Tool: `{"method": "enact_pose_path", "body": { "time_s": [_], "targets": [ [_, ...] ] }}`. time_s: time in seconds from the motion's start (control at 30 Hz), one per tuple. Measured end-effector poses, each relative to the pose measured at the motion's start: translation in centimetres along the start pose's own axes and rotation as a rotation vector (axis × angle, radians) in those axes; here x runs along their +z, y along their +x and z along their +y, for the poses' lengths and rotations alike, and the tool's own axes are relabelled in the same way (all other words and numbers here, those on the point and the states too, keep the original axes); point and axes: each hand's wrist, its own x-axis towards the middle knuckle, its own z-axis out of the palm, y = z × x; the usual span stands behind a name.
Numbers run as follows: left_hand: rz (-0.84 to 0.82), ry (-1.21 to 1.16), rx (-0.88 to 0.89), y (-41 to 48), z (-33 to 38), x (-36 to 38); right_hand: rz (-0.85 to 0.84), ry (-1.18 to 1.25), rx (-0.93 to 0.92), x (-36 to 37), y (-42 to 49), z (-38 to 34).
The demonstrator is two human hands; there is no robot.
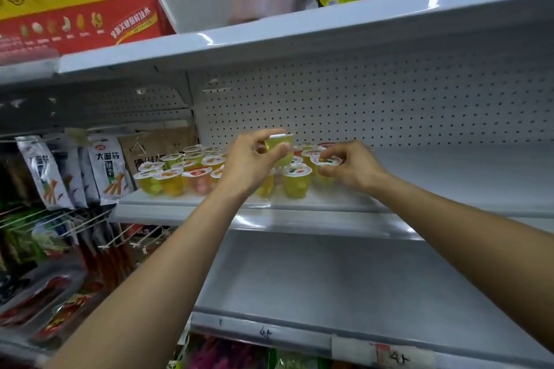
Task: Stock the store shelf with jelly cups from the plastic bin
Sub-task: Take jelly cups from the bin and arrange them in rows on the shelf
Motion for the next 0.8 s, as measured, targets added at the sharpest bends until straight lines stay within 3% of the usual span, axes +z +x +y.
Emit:
{"method": "enact_pose_path", "body": {
  "time_s": [0.37, 0.67, 0.8],
  "targets": [
    [-0.026, 0.012, 0.030, 2.1, -1.2, 1.1, -0.086, -0.176, -0.041, -0.2, 0.3, -0.6],
    [-0.052, -0.087, 0.093, 1.9, 1.6, 3.5, 0.008, 0.268, -0.263, -2.3, -2.1, -4.8],
    [-0.086, 0.022, 0.150, 1.4, 0.5, 3.7, 0.040, 0.288, -0.174, -2.5, -3.1, -3.7]
  ]
}}
